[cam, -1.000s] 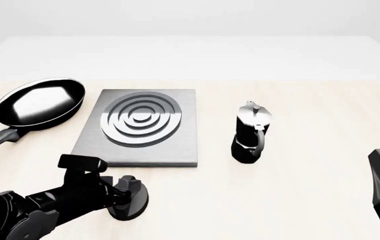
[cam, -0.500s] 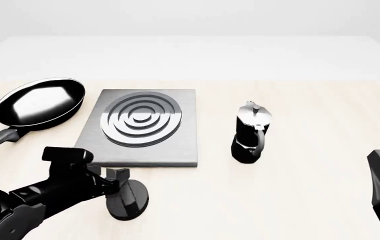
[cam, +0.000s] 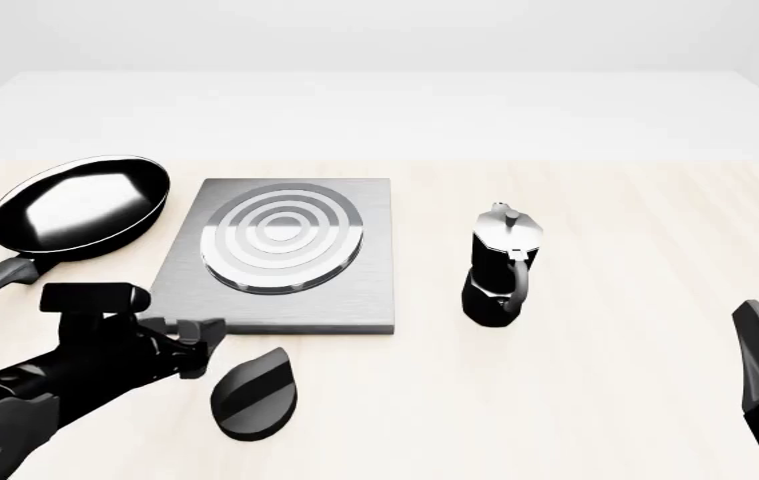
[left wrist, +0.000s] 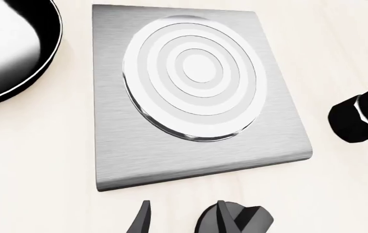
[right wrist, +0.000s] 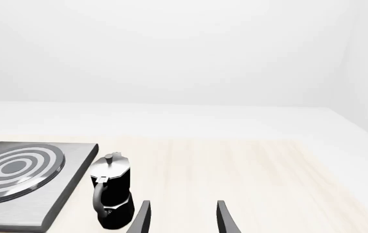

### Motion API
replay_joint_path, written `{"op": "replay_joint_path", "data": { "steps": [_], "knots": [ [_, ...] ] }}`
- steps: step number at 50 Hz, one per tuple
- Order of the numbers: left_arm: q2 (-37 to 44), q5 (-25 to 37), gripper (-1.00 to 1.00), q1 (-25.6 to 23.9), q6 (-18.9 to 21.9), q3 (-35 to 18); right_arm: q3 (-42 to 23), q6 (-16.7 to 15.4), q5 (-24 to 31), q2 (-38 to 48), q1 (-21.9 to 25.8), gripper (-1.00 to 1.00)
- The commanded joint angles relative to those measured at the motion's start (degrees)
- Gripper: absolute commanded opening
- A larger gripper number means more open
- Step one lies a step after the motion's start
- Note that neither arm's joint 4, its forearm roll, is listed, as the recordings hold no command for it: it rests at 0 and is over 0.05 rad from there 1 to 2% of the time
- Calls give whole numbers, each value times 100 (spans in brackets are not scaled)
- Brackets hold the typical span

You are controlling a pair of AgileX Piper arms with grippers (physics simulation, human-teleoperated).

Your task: Turn on the stove.

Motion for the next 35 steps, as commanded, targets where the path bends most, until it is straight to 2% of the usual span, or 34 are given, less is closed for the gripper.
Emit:
{"op": "replay_joint_path", "data": {
  "steps": [1, 8, 14, 21, 35],
  "knots": [
    [-1084, 720, 100, 163, 290, -86, -1, -22, 5, 1, 10, 100],
    [-2855, 1775, 100, 144, 385, -195, 0, -47, 17, 1, 25, 100],
    [-3402, 2035, 100, -26, 313, 36, 1, -81, 38, 1, 40, 100],
    [-4301, 2585, 100, 3, 221, 221, 0, -119, 53, 2, 58, 100],
    [-7078, 4325, 100, 161, 302, 293, 0, -161, 55, 2, 74, 100]
  ]
}}
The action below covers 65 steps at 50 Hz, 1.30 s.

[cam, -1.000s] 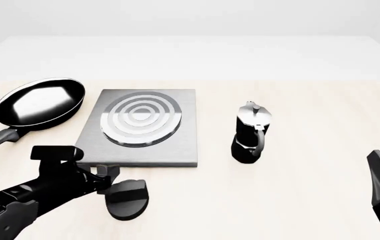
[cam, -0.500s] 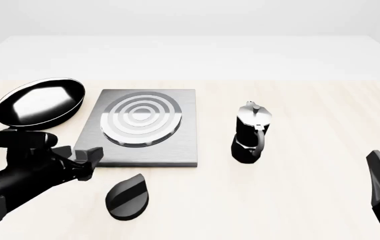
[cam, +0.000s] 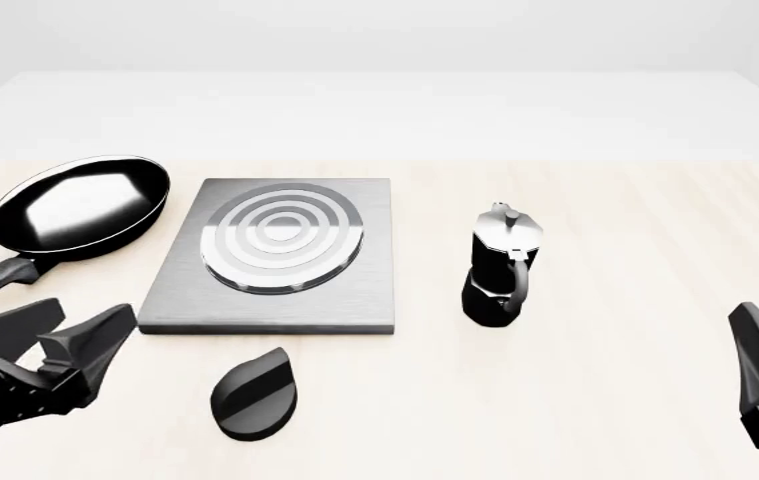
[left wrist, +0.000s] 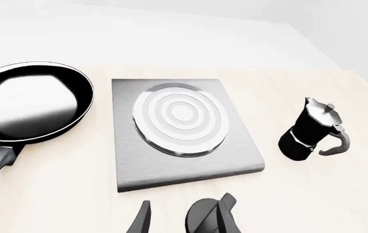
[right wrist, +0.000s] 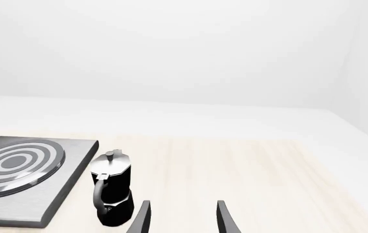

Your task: Turn on the stove.

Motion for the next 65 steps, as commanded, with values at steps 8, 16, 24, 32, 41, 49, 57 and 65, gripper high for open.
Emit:
{"op": "replay_joint_path", "data": {
  "steps": [8, 16, 24, 32, 41, 49, 57, 65],
  "knots": [
    [-2476, 1272, 100, 358, 140, 222, 0, -29, 19, 4, 31, 100],
    [-2477, 1015, 100, 883, 185, 428, -2, 14, -48, -2, -8, 100],
    [-2477, 1030, 100, 1203, 219, 645, -8, 17, -149, -4, -43, 100],
    [-2477, 1096, 100, 1342, 282, 723, -4, 16, -177, -4, -50, 100],
    [-2477, 1174, 100, 1520, 251, 700, -8, -10, -195, -4, -55, 100],
    [-2477, 1115, 100, 1718, 266, 759, -10, -19, -195, -4, -49, 100],
    [-2477, 1082, 100, 1944, 297, 839, -13, -22, -197, -4, -52, 100],
    [-2477, 1324, 100, 2174, 432, 710, -9, -48, -188, -4, -49, 100]
  ]
}}
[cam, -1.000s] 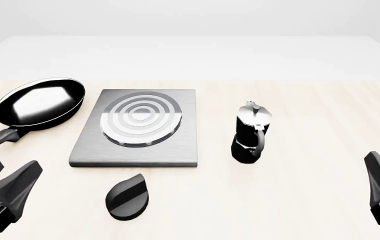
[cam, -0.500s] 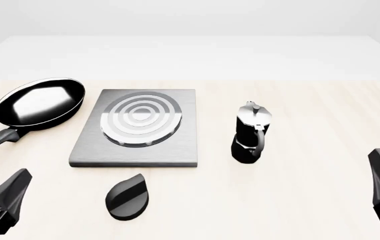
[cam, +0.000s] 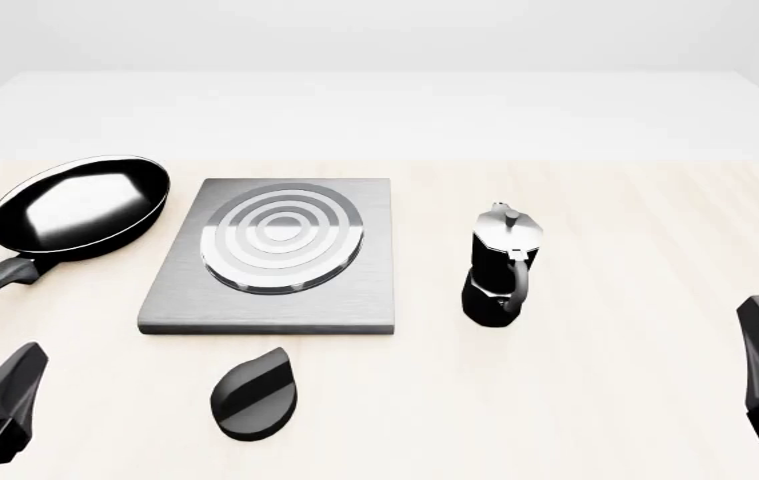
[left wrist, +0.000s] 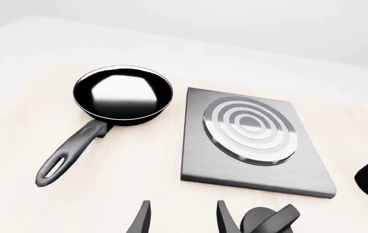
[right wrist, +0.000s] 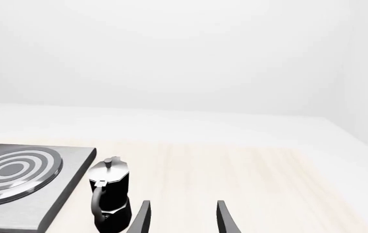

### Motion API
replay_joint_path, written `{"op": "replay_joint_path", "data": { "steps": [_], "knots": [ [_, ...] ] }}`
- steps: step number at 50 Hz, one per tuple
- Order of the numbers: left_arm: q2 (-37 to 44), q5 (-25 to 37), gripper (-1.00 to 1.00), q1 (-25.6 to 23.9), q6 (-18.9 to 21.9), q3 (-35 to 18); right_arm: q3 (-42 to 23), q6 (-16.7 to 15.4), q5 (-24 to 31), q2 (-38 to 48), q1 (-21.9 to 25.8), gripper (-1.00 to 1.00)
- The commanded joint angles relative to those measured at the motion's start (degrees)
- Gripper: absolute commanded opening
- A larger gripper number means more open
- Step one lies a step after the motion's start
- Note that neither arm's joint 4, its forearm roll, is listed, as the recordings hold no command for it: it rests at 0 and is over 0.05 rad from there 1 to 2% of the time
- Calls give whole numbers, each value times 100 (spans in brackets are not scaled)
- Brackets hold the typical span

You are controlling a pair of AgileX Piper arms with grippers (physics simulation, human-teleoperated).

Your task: Turn on the stove.

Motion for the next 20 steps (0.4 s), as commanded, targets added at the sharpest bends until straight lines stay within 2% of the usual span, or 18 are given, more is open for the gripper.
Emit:
{"op": "replay_joint_path", "data": {
  "steps": [1, 10, 20],
  "knots": [
    [-4, 177, 100, 281, 93, -76, -1, -26, 7, 0, 4, 100],
    [-4, 192, 100, 484, 68, -21, -1, -58, 19, 0, 5, 100],
    [-4, 159, 100, 664, 253, 31, -3, -70, 32, 0, 13, 100]
  ]
}}
